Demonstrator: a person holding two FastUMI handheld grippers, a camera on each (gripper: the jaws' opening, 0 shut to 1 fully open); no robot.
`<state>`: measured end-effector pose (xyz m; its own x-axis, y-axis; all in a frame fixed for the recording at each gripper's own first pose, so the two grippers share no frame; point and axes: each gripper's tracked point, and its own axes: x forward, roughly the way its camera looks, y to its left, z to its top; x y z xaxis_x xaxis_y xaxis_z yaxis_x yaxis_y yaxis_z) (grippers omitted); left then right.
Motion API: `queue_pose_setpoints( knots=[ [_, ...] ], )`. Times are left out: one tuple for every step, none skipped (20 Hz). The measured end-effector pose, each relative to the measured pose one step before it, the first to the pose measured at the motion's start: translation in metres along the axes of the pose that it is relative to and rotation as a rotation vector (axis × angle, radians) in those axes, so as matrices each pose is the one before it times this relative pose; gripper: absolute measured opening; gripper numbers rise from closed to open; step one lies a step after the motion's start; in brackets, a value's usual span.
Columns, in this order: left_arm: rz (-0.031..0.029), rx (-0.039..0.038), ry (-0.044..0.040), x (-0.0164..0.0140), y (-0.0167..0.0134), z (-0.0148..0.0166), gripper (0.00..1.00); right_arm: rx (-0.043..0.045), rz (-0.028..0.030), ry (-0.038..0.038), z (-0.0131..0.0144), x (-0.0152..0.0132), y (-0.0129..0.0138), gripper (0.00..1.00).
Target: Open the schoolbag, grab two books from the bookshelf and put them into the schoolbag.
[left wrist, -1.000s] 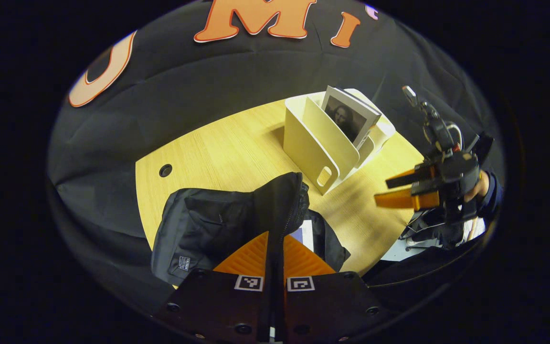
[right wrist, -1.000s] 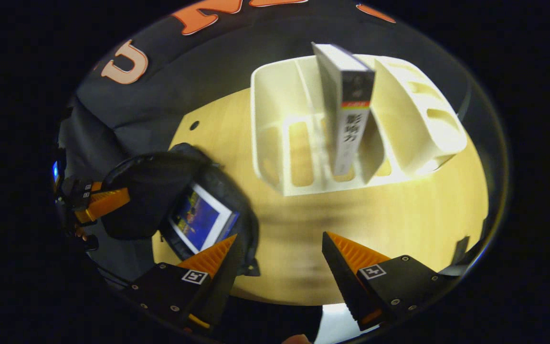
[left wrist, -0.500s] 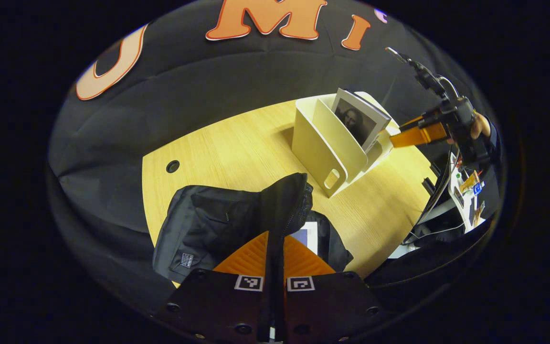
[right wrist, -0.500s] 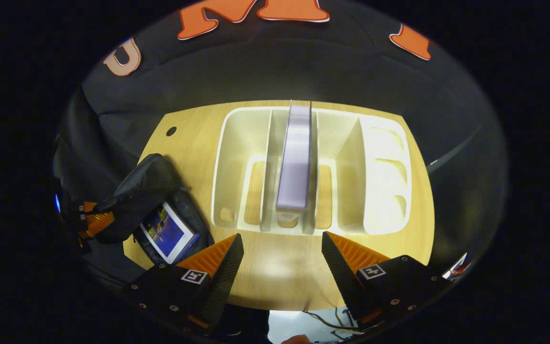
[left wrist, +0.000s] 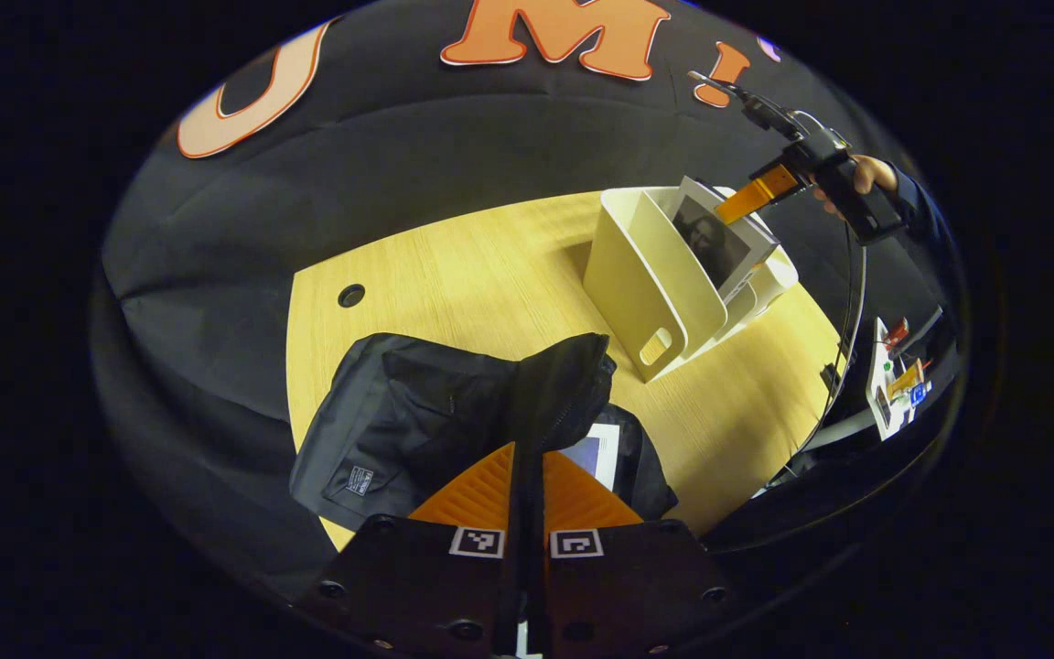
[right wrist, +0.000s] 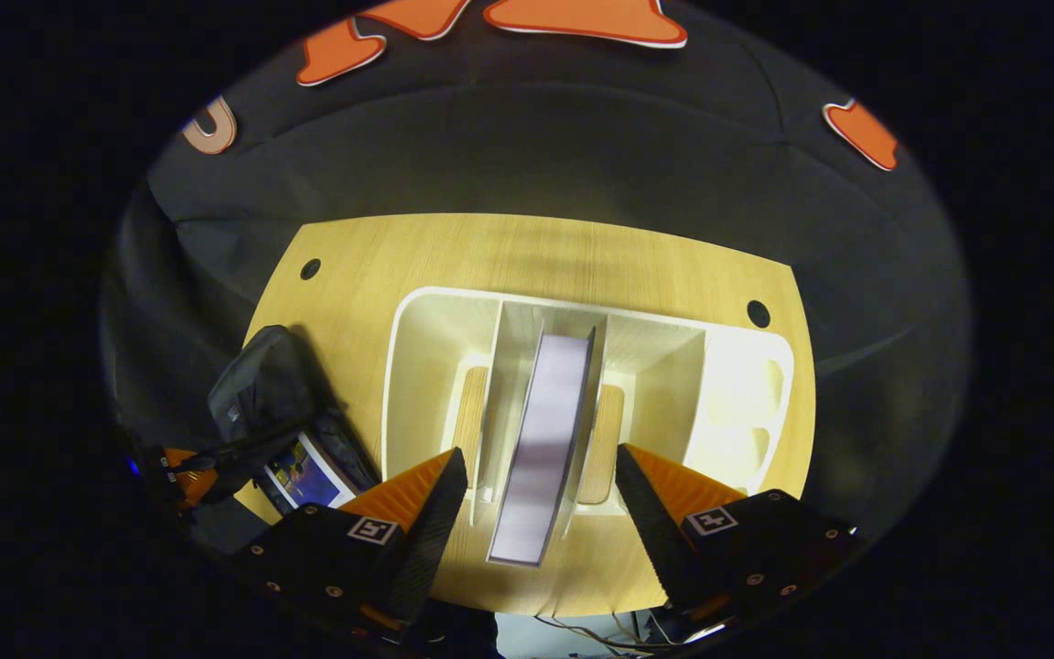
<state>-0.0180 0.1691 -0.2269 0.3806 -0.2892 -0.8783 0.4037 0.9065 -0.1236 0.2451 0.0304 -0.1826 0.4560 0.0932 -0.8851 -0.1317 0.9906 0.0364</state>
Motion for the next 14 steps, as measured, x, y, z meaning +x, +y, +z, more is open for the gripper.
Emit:
queue_pose_setpoints(
  knots=[
    [0.00554,-0.00615,0.00162,0.00016,-0.00030,0.00050,0.04,0.00740,0.00639,0.01883,0.00204,0.00572,0.00047,0.98],
    [0.00418,-0.00839,0.00335,0.00051,-0.00256,0.00126,0.04,0.00979,-0.00154,0.01144,0.00291,0.00561,-0.00338,0.96],
    [0.00164,-0.00277,0.00261,0.00074,-0.00219,0.00086,0.04,-0.00011,0.00480,0.01620,0.00008,0.00637,-0.00058,0.95],
    [0.00346,-0.00456,0.00390,0.00109,-0.00055,-0.00067,0.04,-0.00202,-0.00555,0.01224,-0.00065,0.00596,-0.00179,0.92],
    [0.00117,-0.00178,0.00475,0.00194,-0.00104,0.00033,0.04,-0.00837,-0.00155,0.01289,-0.00121,0.00500,-0.00111,0.90],
    [0.00336,-0.00275,0.00489,0.00179,-0.00102,-0.00049,0.04,0.00049,-0.00382,0.01180,-0.00098,0.00502,-0.00197,0.86],
    [0.00141,-0.00031,0.00320,0.00073,-0.00087,-0.00045,0.04,0.00808,0.00540,0.01522,-0.00170,0.00460,0.00198,0.83],
    [0.00317,-0.00185,0.00218,0.00041,-0.00063,0.00207,0.04,0.01067,0.00479,0.00895,-0.00080,0.00407,0.00145,0.76],
    [-0.00063,-0.00025,0.00092,-0.00006,-0.00168,0.00055,0.04,0.01132,0.00653,0.01368,-0.00422,0.00496,0.00180,0.71],
    [0.00177,-0.00092,-0.00018,0.00110,-0.00061,0.00059,0.04,0.02226,0.00811,0.01277,-0.00382,0.00149,0.00225,0.61],
    [-0.00349,0.00051,-0.00056,0.00012,-0.00052,-0.00081,0.05,0.02458,-0.00724,0.00956,-0.00128,0.00220,-0.00046,0.48],
    [-0.00361,0.00200,-0.00364,-0.00022,-0.00108,0.00003,0.04,0.01789,-0.00132,0.00145,-0.00064,0.00138,0.00017,0.39],
    [-0.00649,0.00038,-0.00112,-0.00061,-0.00061,-0.00022,0.04,0.00556,-0.01371,0.00404,-0.00338,-0.00315,-0.00458,0.43],
    [-0.00268,0.00206,-0.00284,-0.00001,0.00094,0.00090,0.04,0.00241,-0.01799,-0.00422,-0.00292,-0.00373,-0.00188,0.40]
  ],
)
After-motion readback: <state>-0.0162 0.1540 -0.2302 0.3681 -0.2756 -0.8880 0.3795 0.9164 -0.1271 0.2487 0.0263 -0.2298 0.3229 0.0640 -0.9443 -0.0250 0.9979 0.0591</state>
